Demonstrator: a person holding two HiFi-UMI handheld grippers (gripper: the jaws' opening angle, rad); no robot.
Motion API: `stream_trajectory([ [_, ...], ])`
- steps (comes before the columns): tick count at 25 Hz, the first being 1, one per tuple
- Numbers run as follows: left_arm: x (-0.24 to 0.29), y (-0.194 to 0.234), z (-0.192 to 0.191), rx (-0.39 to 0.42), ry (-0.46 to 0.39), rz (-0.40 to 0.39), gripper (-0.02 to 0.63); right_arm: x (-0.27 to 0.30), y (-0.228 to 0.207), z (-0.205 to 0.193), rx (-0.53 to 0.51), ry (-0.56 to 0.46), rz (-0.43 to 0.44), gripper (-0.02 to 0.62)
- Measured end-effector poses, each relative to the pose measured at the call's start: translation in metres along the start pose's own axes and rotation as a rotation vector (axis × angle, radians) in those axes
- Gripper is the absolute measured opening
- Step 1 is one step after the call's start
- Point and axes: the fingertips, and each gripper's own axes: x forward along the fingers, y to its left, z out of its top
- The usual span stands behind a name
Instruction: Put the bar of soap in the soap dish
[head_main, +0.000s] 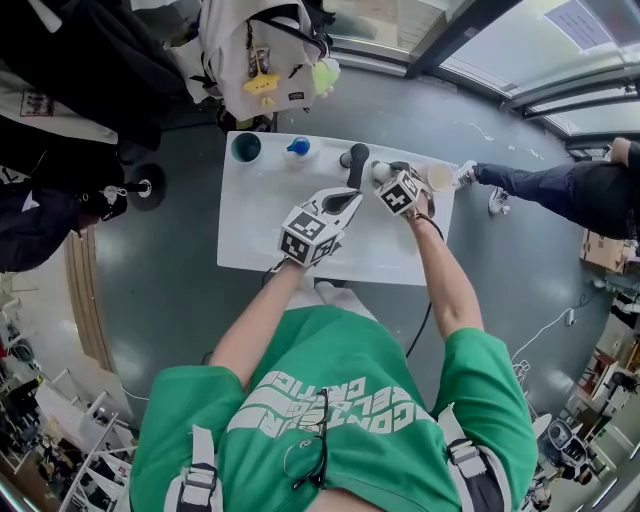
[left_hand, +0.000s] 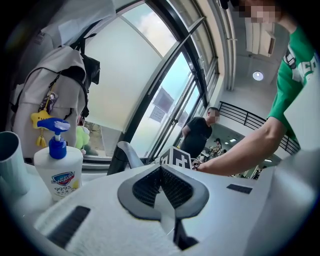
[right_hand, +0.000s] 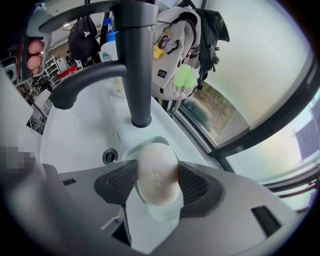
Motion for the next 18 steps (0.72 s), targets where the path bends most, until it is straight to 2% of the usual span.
stream_trajectory([
  [8, 0.001, 0.001, -0.002, -0.007, 0.001, 0.001, 0.005, -0.004, -0.001, 0.006, -0.012, -0.003, 0.0, 0.256],
  [18, 0.0, 0.002, 0.002, -0.008, -0.009, 0.006, 0.005, -0.016, -0.009, 0.007, 0.025, -0.028, -0.016, 0.256],
])
